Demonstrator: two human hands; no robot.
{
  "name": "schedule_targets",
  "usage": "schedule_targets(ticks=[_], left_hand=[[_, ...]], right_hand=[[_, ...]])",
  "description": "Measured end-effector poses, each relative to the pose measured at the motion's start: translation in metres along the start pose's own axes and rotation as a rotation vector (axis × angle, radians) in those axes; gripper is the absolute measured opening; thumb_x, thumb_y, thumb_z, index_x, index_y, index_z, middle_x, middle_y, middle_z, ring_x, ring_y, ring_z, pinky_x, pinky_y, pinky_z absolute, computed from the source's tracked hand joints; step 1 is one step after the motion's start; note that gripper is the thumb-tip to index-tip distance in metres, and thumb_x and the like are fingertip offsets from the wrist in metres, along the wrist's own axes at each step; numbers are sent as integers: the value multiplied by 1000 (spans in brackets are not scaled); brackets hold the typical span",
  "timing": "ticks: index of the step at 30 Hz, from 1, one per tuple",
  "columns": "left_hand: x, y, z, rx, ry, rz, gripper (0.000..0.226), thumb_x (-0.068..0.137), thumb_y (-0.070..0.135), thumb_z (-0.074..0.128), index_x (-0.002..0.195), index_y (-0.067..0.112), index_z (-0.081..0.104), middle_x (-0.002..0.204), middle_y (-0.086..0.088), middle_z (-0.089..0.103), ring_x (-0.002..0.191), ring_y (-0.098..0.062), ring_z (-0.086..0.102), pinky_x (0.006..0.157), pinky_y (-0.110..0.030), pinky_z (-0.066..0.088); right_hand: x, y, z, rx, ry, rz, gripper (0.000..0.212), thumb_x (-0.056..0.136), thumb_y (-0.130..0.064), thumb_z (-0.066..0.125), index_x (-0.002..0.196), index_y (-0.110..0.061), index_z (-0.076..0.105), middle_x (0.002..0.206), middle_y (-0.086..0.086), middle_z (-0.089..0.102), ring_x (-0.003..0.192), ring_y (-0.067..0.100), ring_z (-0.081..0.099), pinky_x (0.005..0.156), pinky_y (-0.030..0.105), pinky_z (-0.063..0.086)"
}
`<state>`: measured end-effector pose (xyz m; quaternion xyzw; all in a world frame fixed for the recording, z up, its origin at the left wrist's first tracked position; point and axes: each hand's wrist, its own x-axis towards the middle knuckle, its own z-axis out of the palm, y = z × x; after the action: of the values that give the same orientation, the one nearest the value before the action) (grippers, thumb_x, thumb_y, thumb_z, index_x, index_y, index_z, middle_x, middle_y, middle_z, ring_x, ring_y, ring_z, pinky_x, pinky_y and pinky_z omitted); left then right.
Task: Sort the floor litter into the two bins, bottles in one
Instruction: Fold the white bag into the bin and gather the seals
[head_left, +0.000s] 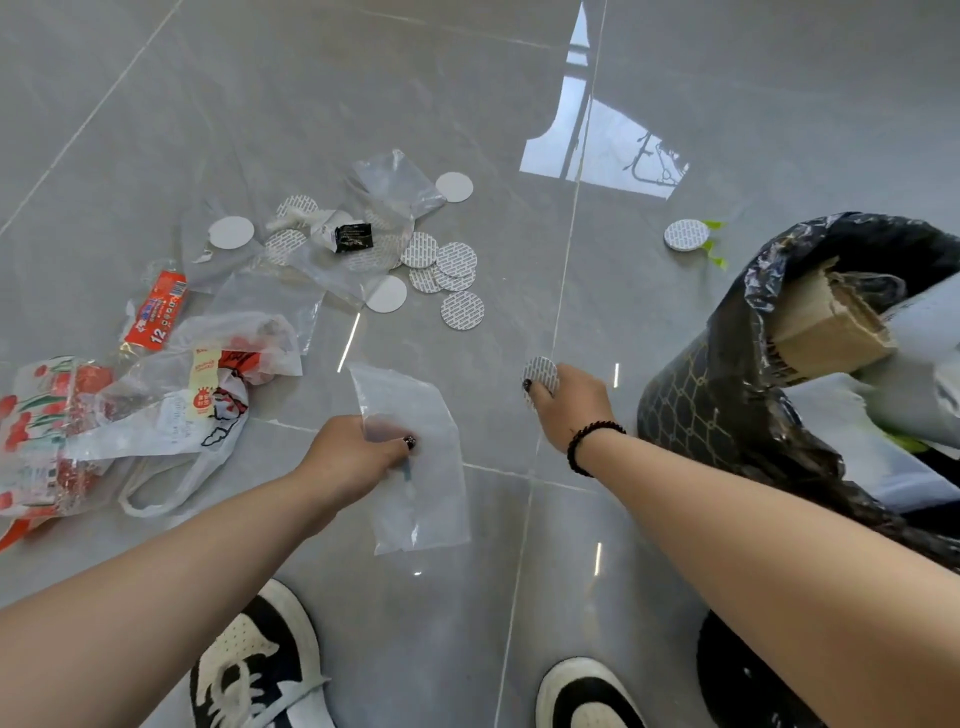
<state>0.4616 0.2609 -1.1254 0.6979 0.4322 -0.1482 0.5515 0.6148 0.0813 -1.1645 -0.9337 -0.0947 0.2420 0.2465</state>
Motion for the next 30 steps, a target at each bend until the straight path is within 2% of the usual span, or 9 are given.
schedule_targets(ticks=[4,6,10,14,16,20,22,26,30], left_hand=[[-10,8,13,12,-47,28,11,82,8,68,80,15,76,85,-5,75,82,-19,66,73,-26,50],[-19,15,19,-11,-59,37,11,82,8,68,81,15,76,87,-7,75,83,-20,67,71,-25,50],[-44,49,29,-97,-129,94,9,85,9,68,81,12,75,82,-10,76,77,-20,69,70,-27,50],[-70,97,45,-224,-182,196,8,87,5,67,85,11,72,70,0,74,58,-7,68,57,-17,52],[-81,115,53,-262,-167,216,6,86,7,68,85,12,71,73,0,73,55,-5,67,59,-19,52],[-112,136,71,-338,-138,217,10,85,7,67,87,15,71,89,-6,72,76,-17,68,79,-31,53],[-130,144,75,-367,-100,227,13,84,6,66,93,14,71,95,-6,72,79,-18,68,79,-32,54],[-167,160,82,-371,-92,297,20,85,6,65,103,10,72,98,-6,74,79,-15,70,65,-24,52],[-196,176,97,-324,-104,325,24,86,6,65,109,4,70,107,-15,72,80,-18,68,76,-30,52]], right_hand=[[-24,-39,-23,132,7,23,28,96,-38,49,86,-12,51,80,3,51,69,19,47,48,23,28],[-39,-54,-43,223,10,45,30,92,-38,55,83,-10,57,71,1,52,64,18,48,47,25,36],[-82,-62,-104,521,109,91,16,80,-19,66,76,-3,66,71,4,60,63,16,59,62,36,60],[-126,-49,-171,1020,290,120,18,83,1,62,76,-14,54,84,6,60,82,21,67,63,32,61],[-143,-34,-196,1124,403,116,25,83,5,59,82,-17,49,89,11,61,84,23,71,64,32,61],[-172,12,-229,933,557,122,30,80,3,61,103,-11,47,90,12,62,65,16,71,53,27,57],[-179,33,-240,812,563,170,30,79,0,60,101,-15,47,87,8,60,61,17,67,50,29,57],[-184,57,-257,640,514,228,19,72,-12,58,81,-26,50,86,5,61,78,30,68,69,45,60],[-181,70,-263,436,387,171,35,68,-19,51,101,-31,49,108,12,59,91,34,66,77,51,57]])
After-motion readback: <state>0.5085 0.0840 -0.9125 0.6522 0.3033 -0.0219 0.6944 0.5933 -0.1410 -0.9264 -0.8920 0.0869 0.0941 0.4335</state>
